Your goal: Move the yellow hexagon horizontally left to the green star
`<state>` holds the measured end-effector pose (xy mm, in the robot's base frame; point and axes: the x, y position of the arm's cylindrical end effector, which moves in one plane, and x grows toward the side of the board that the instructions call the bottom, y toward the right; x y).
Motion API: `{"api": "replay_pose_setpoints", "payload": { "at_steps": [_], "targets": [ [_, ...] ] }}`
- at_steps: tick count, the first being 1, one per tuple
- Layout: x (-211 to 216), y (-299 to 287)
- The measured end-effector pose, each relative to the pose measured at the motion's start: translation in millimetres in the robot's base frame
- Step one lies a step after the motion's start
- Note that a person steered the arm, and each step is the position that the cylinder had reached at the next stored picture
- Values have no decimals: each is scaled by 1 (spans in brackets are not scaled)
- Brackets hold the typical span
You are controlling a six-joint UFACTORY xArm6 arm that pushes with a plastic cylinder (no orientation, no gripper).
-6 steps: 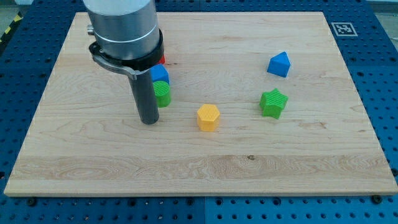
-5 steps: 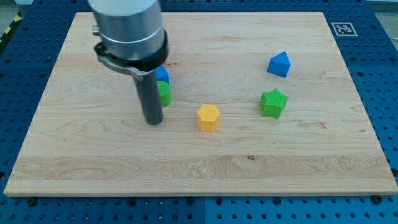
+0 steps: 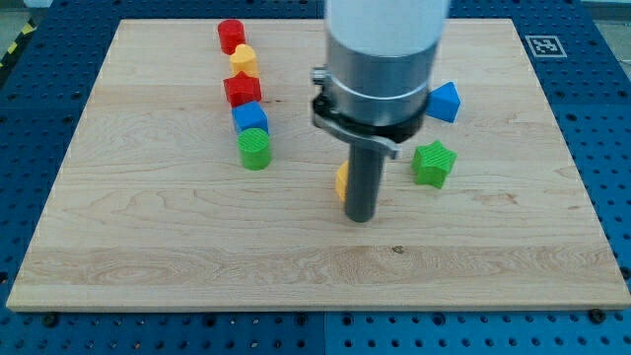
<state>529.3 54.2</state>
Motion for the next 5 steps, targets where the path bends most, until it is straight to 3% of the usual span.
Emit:
{"api": "replay_pose_setpoints", "payload": {
  "at_steps": [2, 5],
  "targets": [
    [-12, 25],
    [-34, -20]
  ]
}}
